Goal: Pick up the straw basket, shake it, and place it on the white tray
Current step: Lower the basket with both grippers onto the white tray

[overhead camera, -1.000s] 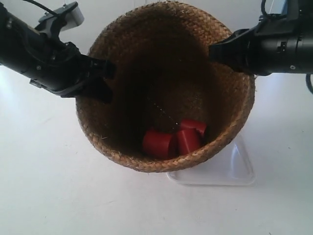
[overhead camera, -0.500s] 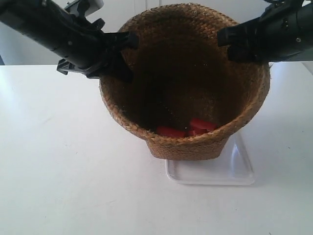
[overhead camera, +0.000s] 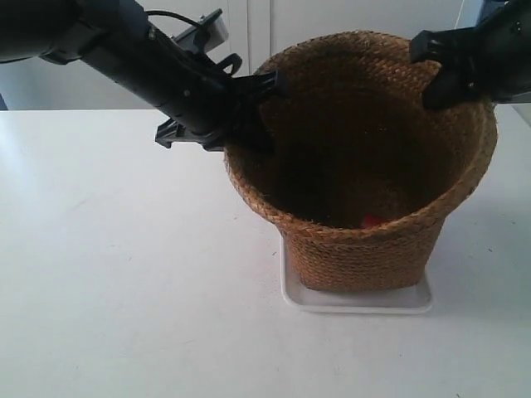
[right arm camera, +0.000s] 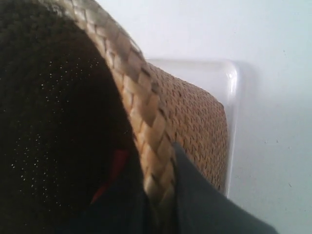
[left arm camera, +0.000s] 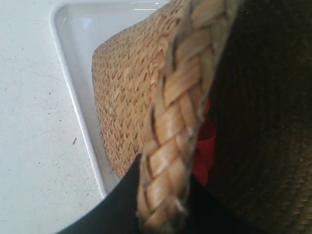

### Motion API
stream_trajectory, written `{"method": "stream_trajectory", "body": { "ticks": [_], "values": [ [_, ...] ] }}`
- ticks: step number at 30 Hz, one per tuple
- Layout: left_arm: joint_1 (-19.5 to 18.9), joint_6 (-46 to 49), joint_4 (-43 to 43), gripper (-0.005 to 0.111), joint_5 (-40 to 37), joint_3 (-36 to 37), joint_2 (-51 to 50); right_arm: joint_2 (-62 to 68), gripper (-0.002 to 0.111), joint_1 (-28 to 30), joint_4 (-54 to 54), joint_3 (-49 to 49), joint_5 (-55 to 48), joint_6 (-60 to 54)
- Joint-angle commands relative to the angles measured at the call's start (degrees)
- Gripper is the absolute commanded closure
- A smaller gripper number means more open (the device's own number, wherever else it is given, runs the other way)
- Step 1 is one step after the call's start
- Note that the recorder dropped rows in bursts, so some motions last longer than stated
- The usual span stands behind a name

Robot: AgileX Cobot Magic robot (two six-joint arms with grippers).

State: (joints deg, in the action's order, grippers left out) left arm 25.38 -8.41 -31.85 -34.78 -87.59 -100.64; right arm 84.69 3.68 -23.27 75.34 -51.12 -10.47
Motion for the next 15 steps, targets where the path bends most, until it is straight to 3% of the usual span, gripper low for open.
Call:
{"method": "stream_trajectory", "body": {
  "ticks": [1, 5, 10, 12, 15],
  "values": [
    [0.4, -0.4, -0.7, 0.107, 3.7, -1.2, 0.4, 0.2, 0.108, 0.3, -0.9, 0.5, -2.6, 0.2],
    [0.4, 1.3, -0.6, 0.107, 4.8, -1.2, 0.4, 0.2, 0.105, 0.3, 0.0, 0.5, -1.9, -0.9],
    [0.4, 2.2, -0.6, 0.104, 4.8, -1.2, 0.4, 0.2, 0.068, 0.3, 0.0, 0.5, -1.8, -1.5],
    [0.4, 2.2, -0.6, 0.097, 4.4, -1.2, 0.4, 0.2, 0.054, 0.3, -0.1, 0.5, -1.8, -2.0],
    [0.4, 2.2, -0.6, 0.082, 4.0, -1.2, 0.4, 0.2, 0.043, 0.3, -0.1, 0.5, -1.7, -2.0]
  ]
}}
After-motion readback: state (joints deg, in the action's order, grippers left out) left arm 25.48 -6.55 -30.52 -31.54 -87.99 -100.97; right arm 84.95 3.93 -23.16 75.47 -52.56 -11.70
